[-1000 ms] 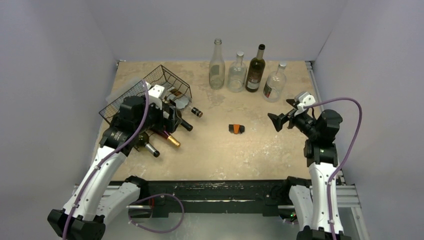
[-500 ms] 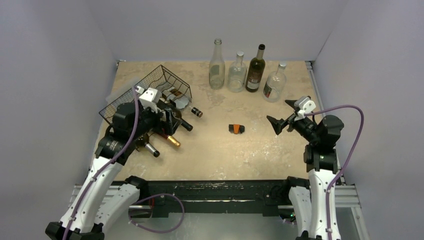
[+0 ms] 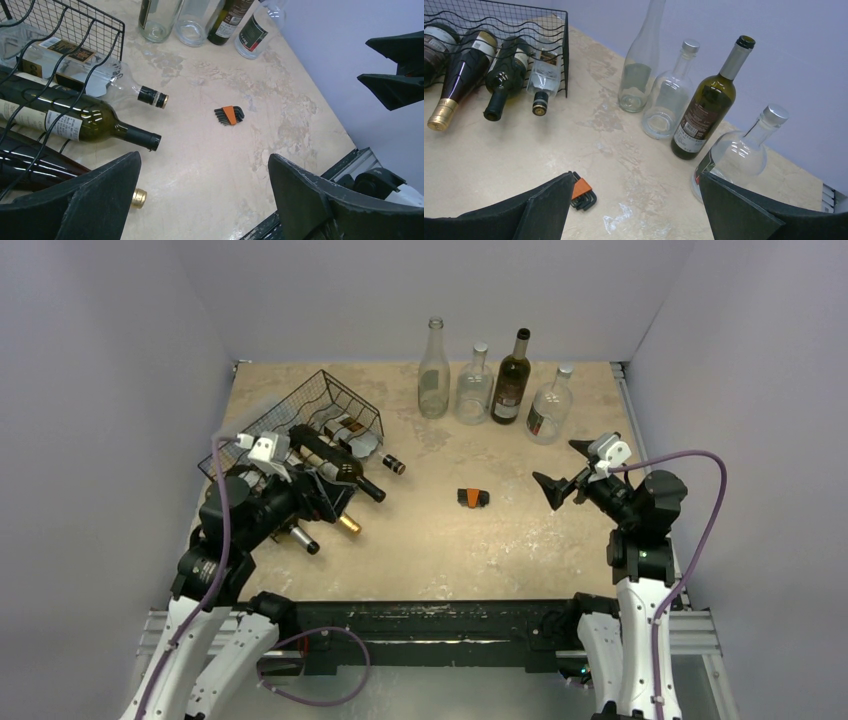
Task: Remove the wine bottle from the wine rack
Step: Pick up the wine bottle from the wine rack.
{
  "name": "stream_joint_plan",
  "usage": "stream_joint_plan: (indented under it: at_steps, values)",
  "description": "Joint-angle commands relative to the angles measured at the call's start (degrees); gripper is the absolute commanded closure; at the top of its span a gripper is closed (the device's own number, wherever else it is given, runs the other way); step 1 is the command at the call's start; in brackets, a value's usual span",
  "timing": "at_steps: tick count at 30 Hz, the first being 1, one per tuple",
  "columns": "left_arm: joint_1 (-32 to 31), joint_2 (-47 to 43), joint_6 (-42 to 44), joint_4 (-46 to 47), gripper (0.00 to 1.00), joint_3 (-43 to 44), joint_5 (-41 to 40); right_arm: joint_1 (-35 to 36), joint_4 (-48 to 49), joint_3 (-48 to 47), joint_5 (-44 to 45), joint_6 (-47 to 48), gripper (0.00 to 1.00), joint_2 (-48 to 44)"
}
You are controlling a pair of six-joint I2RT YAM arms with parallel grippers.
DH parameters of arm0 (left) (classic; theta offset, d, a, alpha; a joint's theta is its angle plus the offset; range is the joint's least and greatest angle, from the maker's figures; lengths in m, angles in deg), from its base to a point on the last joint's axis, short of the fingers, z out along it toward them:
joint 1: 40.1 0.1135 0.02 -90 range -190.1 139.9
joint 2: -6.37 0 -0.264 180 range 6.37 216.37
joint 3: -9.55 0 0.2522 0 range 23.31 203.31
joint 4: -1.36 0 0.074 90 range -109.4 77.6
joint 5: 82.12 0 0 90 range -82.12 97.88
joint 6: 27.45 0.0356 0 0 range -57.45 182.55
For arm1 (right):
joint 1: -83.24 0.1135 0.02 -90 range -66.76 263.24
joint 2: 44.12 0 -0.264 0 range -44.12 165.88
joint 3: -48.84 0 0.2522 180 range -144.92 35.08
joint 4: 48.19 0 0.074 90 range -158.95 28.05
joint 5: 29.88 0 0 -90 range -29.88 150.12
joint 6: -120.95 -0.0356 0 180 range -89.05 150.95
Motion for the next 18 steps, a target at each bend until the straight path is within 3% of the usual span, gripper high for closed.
stream_joint_plan:
  at_steps: [1,13,18]
  values:
    - [0.51,0.95,-5.73,1.63,0.01,-1.32,-1.93,-0.09,2.09,0.36,-1.76,-0.4,0.01,-0.13]
    - [0.51,4.45,-19.02,-2.95,0.0,-6.06,-10.29,-0.07,2.29,1.0,-0.97,0.2,0.01,-0.1]
    - [0.51,6.9,-26.8,-13.58,0.02,-4.54,-19.24,-0.07,2.72,1.17,-1.91,-0.02,0.01,-0.09]
